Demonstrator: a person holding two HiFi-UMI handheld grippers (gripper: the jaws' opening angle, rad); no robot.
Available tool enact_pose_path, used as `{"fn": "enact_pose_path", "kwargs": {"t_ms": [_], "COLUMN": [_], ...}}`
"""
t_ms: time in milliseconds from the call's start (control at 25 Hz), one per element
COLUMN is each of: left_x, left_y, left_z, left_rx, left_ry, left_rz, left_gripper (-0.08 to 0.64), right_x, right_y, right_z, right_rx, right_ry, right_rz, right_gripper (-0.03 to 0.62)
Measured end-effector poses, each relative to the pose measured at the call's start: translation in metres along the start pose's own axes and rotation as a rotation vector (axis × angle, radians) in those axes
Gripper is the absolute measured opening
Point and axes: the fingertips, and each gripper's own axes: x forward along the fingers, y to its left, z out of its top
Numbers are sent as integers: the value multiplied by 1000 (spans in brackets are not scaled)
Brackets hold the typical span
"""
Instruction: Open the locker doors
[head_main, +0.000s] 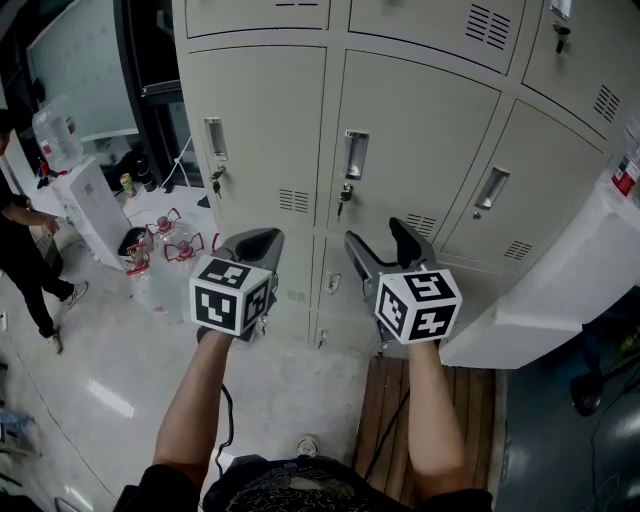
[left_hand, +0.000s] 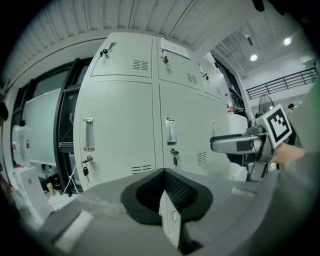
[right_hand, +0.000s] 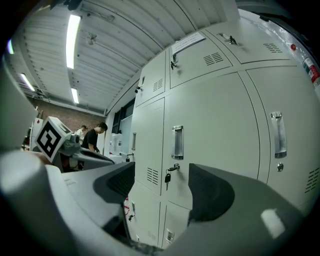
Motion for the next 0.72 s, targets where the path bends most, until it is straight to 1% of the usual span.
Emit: {"fn": "enact_pose_path", "kwargs": {"t_ms": [160, 320, 520, 720], "left_x": [0, 3, 14, 35], "left_y": [5, 19, 31, 52], "left_z": [-4, -6, 0, 10], "left_rx": [17, 10, 22, 24], "left_ry": [6, 3, -10, -41], "left_rz": [-1, -4, -43, -89], "left_gripper": [0, 0, 0, 0], "right_x": [9, 24, 44, 72], "right_y": [-1, 4, 5, 11], "right_z": [6, 12, 21, 26], "right_rx": [10, 0, -9, -17], "right_ry": [-12, -12, -24, -18], "right_rz": [2, 3, -24, -45], "right_gripper": [331, 332, 331, 332]}}
